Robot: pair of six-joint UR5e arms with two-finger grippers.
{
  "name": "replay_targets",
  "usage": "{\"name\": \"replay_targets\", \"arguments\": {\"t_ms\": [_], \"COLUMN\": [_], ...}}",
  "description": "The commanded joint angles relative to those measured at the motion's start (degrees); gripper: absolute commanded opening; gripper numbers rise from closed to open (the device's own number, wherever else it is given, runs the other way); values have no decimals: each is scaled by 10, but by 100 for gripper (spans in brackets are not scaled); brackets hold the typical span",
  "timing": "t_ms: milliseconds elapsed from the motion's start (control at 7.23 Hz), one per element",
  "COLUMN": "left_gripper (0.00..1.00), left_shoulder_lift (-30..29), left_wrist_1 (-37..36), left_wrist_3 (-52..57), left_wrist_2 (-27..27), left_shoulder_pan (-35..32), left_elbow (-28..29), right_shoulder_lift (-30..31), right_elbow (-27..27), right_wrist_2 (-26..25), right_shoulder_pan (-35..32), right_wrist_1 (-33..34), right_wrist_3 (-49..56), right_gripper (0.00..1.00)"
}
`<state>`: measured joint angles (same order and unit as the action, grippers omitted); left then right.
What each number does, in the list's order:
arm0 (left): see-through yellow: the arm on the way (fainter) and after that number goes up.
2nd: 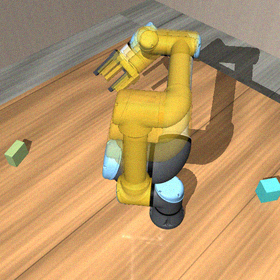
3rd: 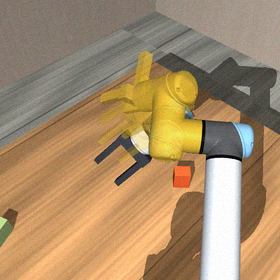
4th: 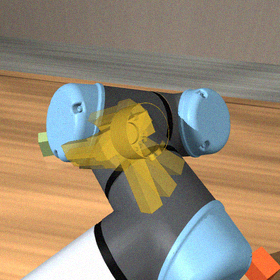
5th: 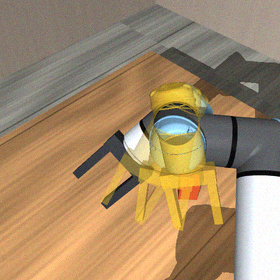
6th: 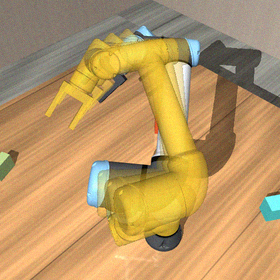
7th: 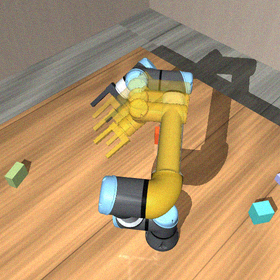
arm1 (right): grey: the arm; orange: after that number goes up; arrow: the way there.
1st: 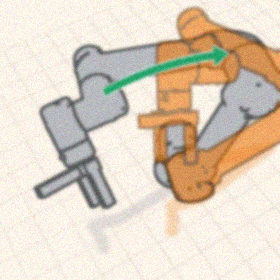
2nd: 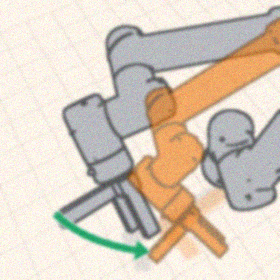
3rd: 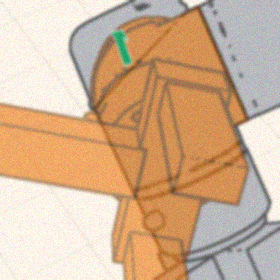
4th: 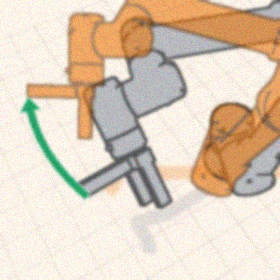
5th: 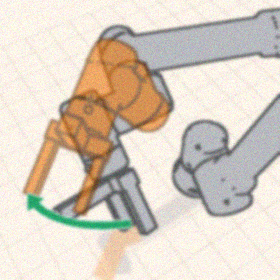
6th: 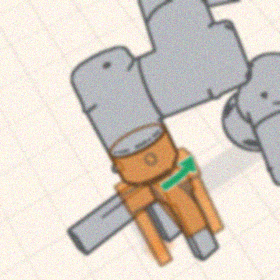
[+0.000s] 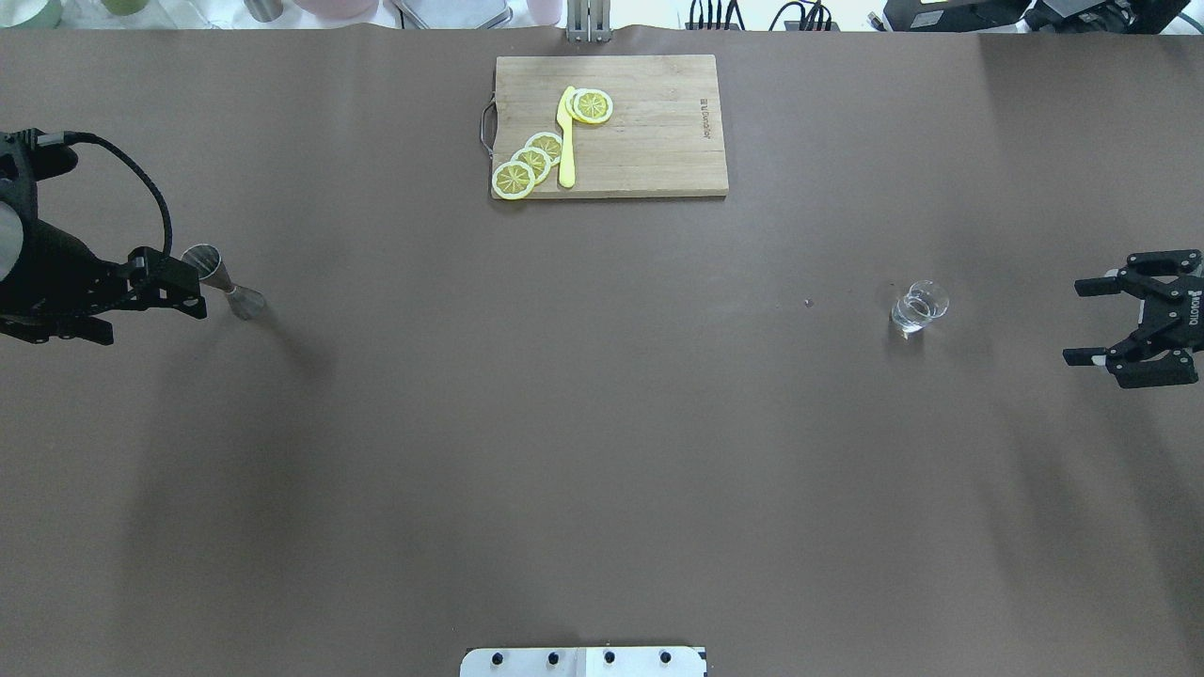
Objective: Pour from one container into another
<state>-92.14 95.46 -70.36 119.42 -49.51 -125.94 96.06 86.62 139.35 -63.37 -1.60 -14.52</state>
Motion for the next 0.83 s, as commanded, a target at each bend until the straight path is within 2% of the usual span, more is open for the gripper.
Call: {"name": "replay_targets", "arguments": {"t_ms": [0,138,277,415,553,691], "left_gripper": [98,98,98,98,98,98], "left_shoulder_lift": [104,118,120,120,120,120], "left_wrist_1": [174,217,221,215,210,191], "left_wrist_3": [-44,-46,-46,-46,-49,-48], "left_wrist_2": [-87,-136,-193,-314,-405,-418], "left_shoulder_pan": [71,105,143,218,270,274], "left_elbow": [10,20,16,2,-5,-2], "right_shoulder_lift": [0,-4,-24,-39,-35,-33], "right_elbow": [-18,-30,-45,-84,-93,-94], "right_wrist_2": [26,27,22,15,-36,-48], "right_shoulder_pan": [0,-6,-13,-18,-18,-17], "right_wrist_1": [-61,-95,-102,-141,-153,-149], "right_wrist_3": [15,14,17,20,39,71], "right_gripper": [100,100,100,100,100,100]}}
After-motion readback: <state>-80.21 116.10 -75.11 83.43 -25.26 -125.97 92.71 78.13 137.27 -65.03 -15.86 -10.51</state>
